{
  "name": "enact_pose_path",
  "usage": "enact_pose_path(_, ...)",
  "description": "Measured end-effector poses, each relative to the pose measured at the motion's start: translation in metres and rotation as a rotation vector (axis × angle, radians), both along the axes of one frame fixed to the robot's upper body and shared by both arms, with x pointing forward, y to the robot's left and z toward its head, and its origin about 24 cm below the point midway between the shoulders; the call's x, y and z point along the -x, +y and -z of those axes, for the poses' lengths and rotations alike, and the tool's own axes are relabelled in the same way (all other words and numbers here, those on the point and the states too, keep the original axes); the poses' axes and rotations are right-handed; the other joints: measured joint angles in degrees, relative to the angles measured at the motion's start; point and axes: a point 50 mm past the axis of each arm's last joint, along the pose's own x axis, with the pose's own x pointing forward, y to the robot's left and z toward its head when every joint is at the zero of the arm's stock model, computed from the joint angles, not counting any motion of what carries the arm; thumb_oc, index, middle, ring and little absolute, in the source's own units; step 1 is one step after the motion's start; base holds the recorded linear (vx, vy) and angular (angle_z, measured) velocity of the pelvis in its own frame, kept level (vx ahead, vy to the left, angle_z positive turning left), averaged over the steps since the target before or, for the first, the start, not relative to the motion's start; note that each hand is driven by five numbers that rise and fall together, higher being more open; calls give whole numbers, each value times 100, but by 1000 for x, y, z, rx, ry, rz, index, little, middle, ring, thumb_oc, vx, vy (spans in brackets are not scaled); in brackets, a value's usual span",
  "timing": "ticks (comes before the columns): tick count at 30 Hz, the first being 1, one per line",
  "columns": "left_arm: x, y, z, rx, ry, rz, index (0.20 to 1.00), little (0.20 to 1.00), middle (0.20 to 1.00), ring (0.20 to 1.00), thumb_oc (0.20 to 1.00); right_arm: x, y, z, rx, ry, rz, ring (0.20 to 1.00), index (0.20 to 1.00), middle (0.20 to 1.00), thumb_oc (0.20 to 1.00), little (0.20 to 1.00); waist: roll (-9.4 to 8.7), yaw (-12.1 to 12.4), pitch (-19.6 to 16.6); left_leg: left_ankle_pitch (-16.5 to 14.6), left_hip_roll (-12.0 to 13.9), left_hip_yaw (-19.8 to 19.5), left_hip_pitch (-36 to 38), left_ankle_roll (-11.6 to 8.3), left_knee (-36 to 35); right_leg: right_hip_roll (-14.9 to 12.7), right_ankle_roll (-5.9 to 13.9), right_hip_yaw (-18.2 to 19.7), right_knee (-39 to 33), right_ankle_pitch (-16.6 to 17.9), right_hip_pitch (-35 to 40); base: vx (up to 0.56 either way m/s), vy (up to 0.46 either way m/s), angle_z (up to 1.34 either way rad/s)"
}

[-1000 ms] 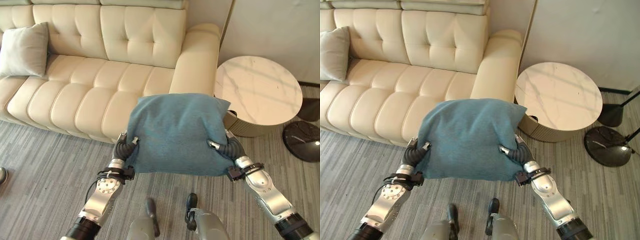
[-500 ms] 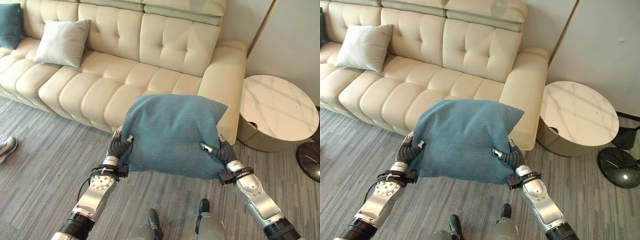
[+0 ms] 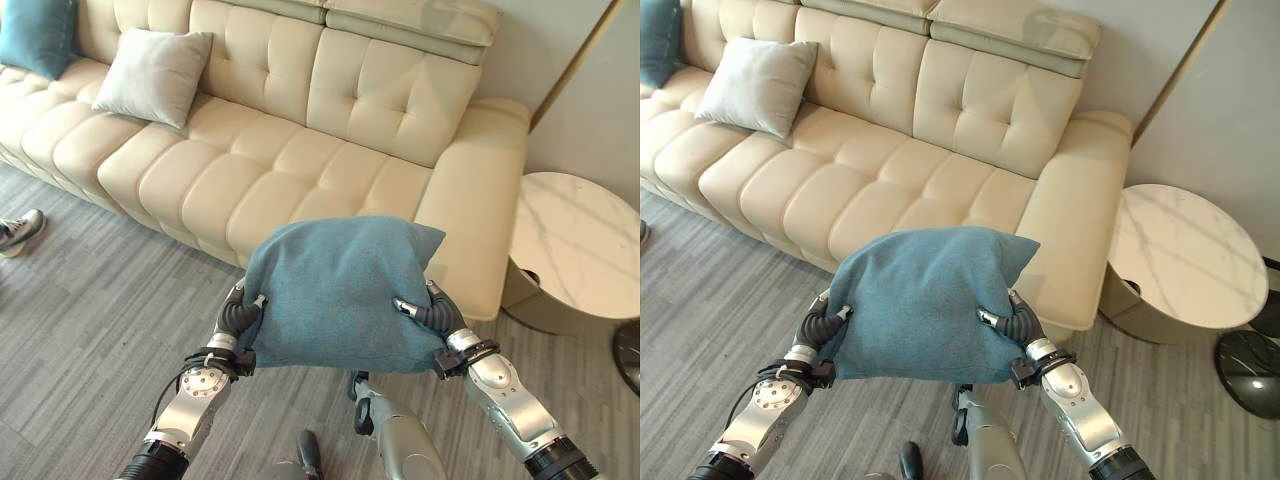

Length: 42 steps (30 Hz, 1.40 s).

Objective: Pick up all the scattered cushions and arrange them neatly on the sofa.

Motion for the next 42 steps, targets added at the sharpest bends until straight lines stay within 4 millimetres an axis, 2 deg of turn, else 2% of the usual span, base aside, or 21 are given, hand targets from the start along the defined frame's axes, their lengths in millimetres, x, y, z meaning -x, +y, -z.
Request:
enact_pose_path(2,-1,-11,1,29,2,24,200,200,200,200,200,2,-16,6,47,27,31,200,200,200,200,200,269,-172,-60,-162,223,-233,122,-395,446,210,-486,-10,191,-34,279,321,-72,89)
enact_pose_path(3,-2,-14,0,35,-4,33,200,200,200,200,200,1,-20,3,57,23,35,200,200,200,200,200,298,-155,-96,-238,380,-161,-249,-630,1415,298,-858,-63,69,17,536,237,-59,35)
enact_pose_path(6,-8,-16,-7,47,-38,35,200,200,200,200,200,-6,-22,-6,33,-10,41,200,200,200,200,200,335,-165,-124,-250,660,-12,-990,-1138,2971,509,-983,136,-188,-140,878,217,2,-23)
enact_pose_path(7,-11,-18,-10,48,-51,42,200,200,200,200,200,-7,-23,-8,33,-18,47,200,200,200,200,200,331,-207,-122,-258,664,10,-1135,-1131,2883,528,-986,185,-271,-153,950,302,164,-51)
enact_pose_path(9,-20,-20,-20,43,-91,59,200,200,200,200,200,-9,-27,-12,28,-33,71,200,200,200,200,200,165,-167,-111,-248,706,285,-1267,-955,1534,669,-1000,807,-647,-141,1249,241,155,-84)
enact_pose_path(11,-21,-14,-22,18,-91,56,200,200,200,200,200,-10,-22,-11,10,-35,66,200,200,200,200,200,11,-92,-93,86,812,269,-1387,-791,713,724,-1005,974,-691,-99,1398,219,191,-131)
enact_pose_path(13,-22,-13,-22,12,-90,58,200,200,200,200,200,-7,-20,-5,1,-15,75,200,200,200,200,200,-71,-157,-80,745,1269,-1194,-2103,-1107,346,923,-793,1590,-718,-230,1675,293,327,-161)
enact_pose_path(14,-22,-13,-20,13,-86,55,200,200,200,200,200,-7,-19,-4,-7,-12,81,200,200,200,200,200,-102,-142,-71,824,1354,-1435,-2192,-1058,364,914,-800,1671,-726,-246,1716,212,343,-144)
enact_pose_path(16,-20,-21,-16,31,-71,69,200,200,200,200,200,-3,-26,-2,16,-1,100,200,200,200,200,200,15,-236,-109,1364,1309,-1439,-2212,-795,475,822,-562,1942,-687,-382,1875,340,646,-86)
enact_pose_path(18,-20,-31,-14,32,-58,105,200,200,200,200,200,0,-32,0,18,8,129,200,200,200,200,200,254,-281,-228,1263,640,-872,-1471,-367,200,336,-100,2258,-518,-588,2027,266,547,-87)
enact_pose_path(21,-24,-23,-21,14,-85,91,200,200,200,200,200,3,-24,3,-19,15,127,200,200,200,200,200,281,-326,-250,1434,144,-548,-1268,-113,40,-143,104,2217,359,-1049,1578,126,338,-47)
enact_pose_path(23,-26,-14,-25,-16,-97,80,200,200,200,200,200,4,-13,7,-65,26,120,200,200,200,200,200,174,-136,-256,1342,-69,-287,-1253,2,22,-396,257,2178,1300,-1152,1100,70,179,-29)
enact_pose_path(25,-22,0,-23,-33,-85,39,200,200,200,200,200,5,0,9,-96,35,91,200,200,200,200,200,217,110,-246,1295,-142,-79,-1219,74,29,-611,293,1708,1865,-1290,781,106,138,-50)
enact_pose_path(27,-18,7,-22,-43,-77,19,200,200,200,200,200,6,4,11,-97,46,69,200,200,200,200,200,235,192,-237,1233,-169,-82,-1145,81,-55,-447,285,1623,1774,-1323,778,139,94,-13)
enact_pose_path(28,-13,13,-17,-38,-59,-8,200,200,200,200,200,5,8,11,-96,48,46,200,200,200,200,200,264,259,-237,1088,-100,0,-1066,-130,-149,-258,215,1467,1604,-1283,763,128,38,-27)
enact_pose_path(29,-8,20,-14,-47,-44,-29,200,200,200,200,200,5,14,11,-103,52,25,200,200,200,200,200,124,317,-227,642,-71,285,-1109,-670,62,-241,32,1378,1263,-1156,738,100,28,-27)
enact_pose_path(30,-7,27,-16,-67,-47,-38,200,200,200,200,200,3,20,7,-120,37,3,200,200,200,200,200,-182,328,-227,314,-111,307,-1489,178,1213,-493,177,1386,1169,-1157,578,106,-8,-41)
enact_pose_path(31,-5,29,-13,-65,-37,-49,200,200,200,200,200,-2,21,2,-106,15,-28,200,200,200,200,200,-72,410,-171,-63,87,127,-1512,266,1733,-489,454,1346,1421,-1241,306,128,-15,-29)
enact_pose_path(34,-5,22,-10,-30,-34,-58,200,200,200,200,200,-2,15,7,-86,37,-8,200,200,200,200,200,-91,262,-183,-24,-21,-74,-1440,197,1329,-246,385,1526,939,-1099,88,85,-11,29)
enact_pose_path(36,-6,16,-10,-33,-33,-30,200,200,200,200,200,-5,6,5,-76,28,25,200,200,200,200,200,-143,235,-221,514,-167,76,-1249,214,793,-177,88,1458,555,-668,173,106,-64,35)
enact_pose_path(42,-16,13,-19,-22,-77,-49,200,200,200,200,200,-17,8,1,-71,14,24,200,200,200,200,200,209,292,-151,685,-93,99,-1343,105,433,-20,-102,1444,-576,436,440,9,-52,-5)
